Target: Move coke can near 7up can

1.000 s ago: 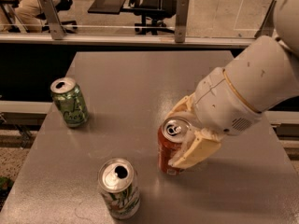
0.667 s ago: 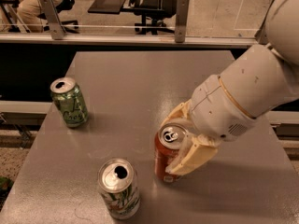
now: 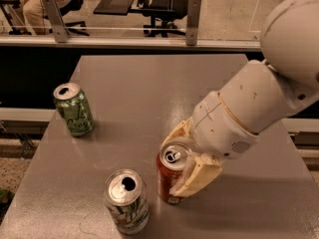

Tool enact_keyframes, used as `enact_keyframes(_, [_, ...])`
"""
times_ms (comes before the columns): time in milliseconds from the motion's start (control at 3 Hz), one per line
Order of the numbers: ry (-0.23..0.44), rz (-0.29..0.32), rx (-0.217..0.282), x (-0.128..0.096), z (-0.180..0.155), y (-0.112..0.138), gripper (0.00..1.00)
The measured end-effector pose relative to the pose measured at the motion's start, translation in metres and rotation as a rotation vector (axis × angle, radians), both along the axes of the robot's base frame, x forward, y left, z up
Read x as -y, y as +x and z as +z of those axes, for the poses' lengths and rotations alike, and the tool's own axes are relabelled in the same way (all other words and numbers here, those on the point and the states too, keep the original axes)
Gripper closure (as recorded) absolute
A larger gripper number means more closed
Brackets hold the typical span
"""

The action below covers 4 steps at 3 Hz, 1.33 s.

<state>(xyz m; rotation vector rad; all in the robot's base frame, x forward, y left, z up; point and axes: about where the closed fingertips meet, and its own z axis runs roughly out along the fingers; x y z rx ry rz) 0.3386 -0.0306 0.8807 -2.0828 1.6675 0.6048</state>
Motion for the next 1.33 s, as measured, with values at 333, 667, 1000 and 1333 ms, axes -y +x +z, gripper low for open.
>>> enact_keyframes(333, [-0.001,0.001,0.002,-0.0004,0.0037,-0.0002,0.28])
enact_keyframes(667, [-0.003,0.001,0.006,-0.0013,0.005,-0.0009,0.05])
enact_keyframes(1000, [-0.004,0.002,0.01,-0.002,0.0059,-0.0014,0.0])
enact_keyframes(1333, [-0.004,0.002,0.01,-0.002,0.006,-0.0014,0.0])
